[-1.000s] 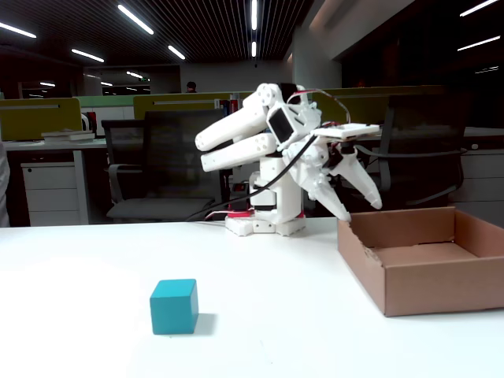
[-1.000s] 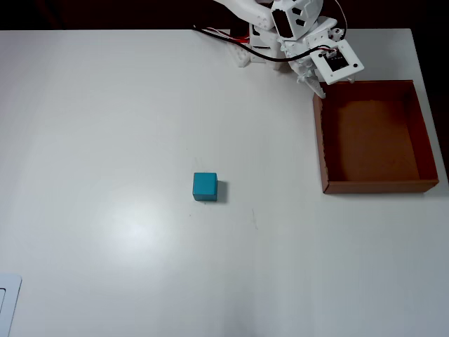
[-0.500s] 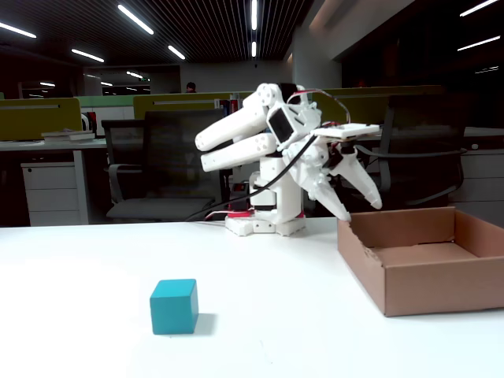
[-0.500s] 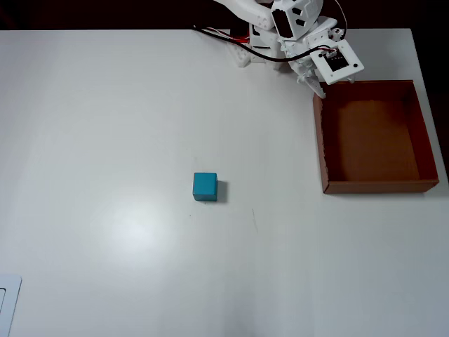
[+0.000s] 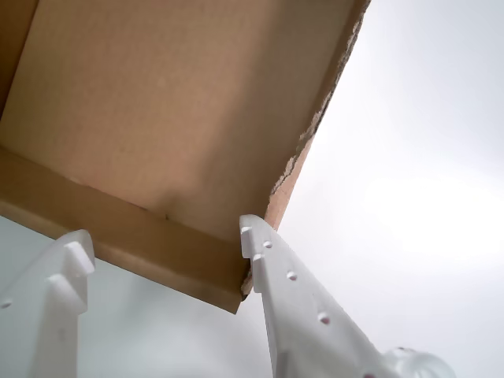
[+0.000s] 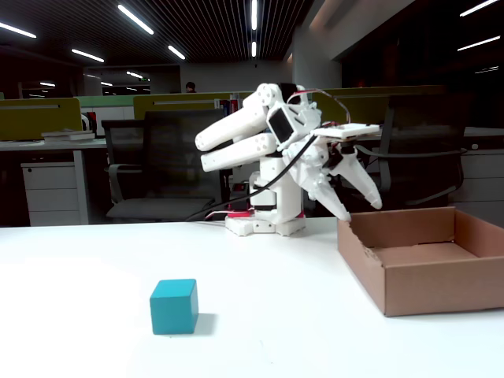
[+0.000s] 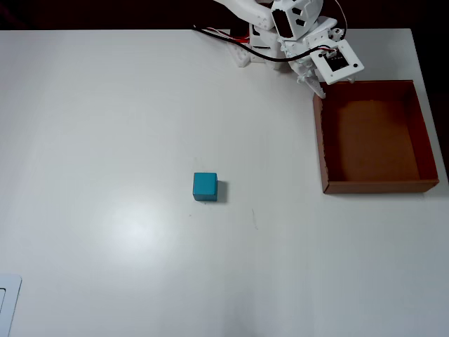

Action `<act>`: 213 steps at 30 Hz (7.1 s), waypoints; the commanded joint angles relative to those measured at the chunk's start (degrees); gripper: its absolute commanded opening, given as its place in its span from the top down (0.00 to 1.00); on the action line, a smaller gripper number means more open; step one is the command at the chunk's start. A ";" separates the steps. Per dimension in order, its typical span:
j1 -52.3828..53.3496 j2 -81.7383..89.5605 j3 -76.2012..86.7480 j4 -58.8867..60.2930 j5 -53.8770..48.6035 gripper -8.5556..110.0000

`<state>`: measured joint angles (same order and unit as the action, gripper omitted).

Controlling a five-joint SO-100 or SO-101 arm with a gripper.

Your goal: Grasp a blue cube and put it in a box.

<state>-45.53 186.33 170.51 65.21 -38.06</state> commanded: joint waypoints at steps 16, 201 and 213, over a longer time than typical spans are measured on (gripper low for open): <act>-0.26 -0.70 -0.26 0.00 -0.35 0.73; 63.02 -122.17 -99.67 0.44 -33.31 0.81; 58.45 -109.86 -96.77 1.93 -26.54 0.81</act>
<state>14.77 69.87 73.92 66.71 -65.48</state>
